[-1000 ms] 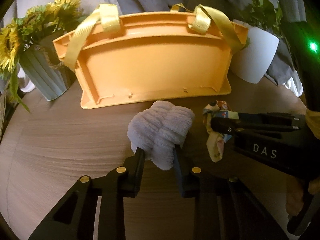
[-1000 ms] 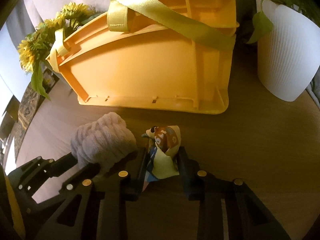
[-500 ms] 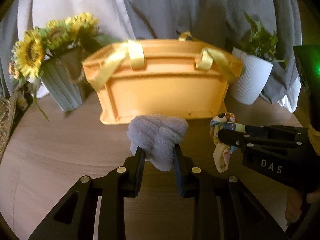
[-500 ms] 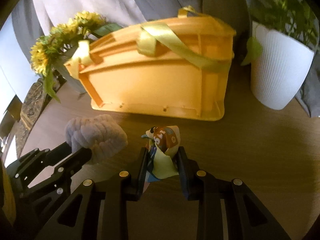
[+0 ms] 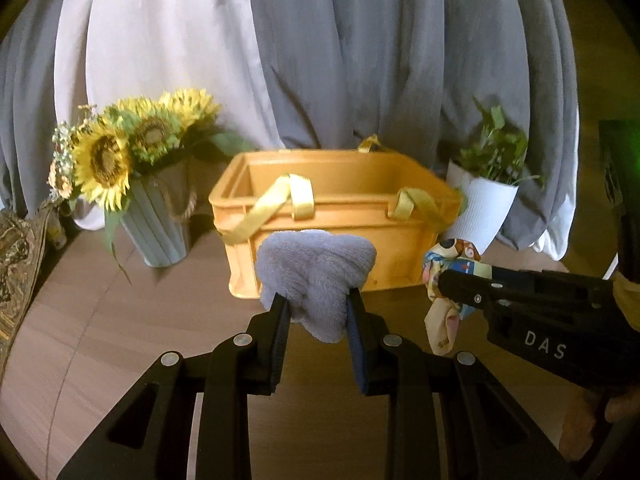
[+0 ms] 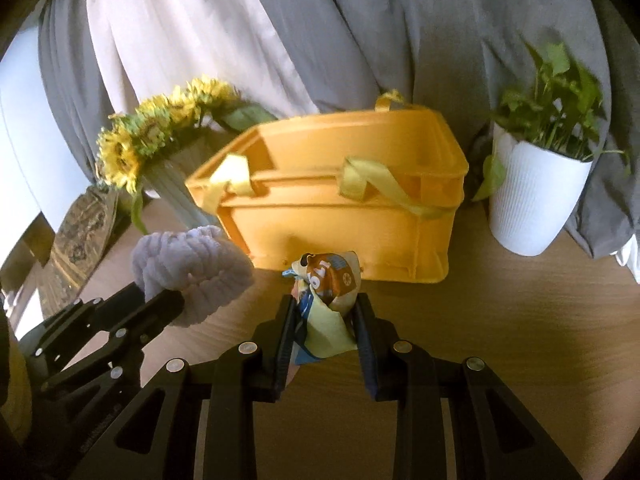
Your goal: Organize soft objects
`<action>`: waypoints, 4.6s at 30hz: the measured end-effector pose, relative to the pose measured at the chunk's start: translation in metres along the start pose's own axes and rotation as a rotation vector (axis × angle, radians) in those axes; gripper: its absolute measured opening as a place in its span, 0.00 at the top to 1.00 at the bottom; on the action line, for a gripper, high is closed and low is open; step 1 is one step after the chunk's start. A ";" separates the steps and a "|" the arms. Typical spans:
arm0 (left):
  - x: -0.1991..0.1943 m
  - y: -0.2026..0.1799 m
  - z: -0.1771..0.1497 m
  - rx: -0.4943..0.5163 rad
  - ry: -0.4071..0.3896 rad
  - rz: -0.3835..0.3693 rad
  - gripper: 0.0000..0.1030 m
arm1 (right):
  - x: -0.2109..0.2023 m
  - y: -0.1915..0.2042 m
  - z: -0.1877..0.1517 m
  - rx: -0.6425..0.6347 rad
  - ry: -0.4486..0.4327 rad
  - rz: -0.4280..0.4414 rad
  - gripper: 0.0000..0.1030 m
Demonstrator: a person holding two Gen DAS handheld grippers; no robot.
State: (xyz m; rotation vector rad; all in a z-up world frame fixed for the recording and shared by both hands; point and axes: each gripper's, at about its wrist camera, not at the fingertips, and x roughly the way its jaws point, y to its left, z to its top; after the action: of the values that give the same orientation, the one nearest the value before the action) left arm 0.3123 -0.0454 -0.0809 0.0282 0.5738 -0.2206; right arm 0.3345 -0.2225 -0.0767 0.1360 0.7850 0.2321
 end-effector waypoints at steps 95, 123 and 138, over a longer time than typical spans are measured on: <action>0.149 0.040 0.133 0.081 0.004 0.002 0.54 | 0.121 -0.027 0.140 0.135 -0.011 -0.217 0.64; -0.045 0.062 0.097 0.030 -0.142 0.161 0.03 | -0.047 0.060 0.073 0.086 -0.244 -0.336 0.21; -0.117 0.055 0.055 0.017 -0.157 0.121 0.00 | -0.125 0.093 0.022 0.075 -0.339 -0.419 0.10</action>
State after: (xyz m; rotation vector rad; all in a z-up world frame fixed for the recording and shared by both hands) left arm 0.2581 0.0265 0.0264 0.0616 0.4125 -0.1084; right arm 0.2501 -0.1653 0.0431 0.0755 0.4691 -0.2139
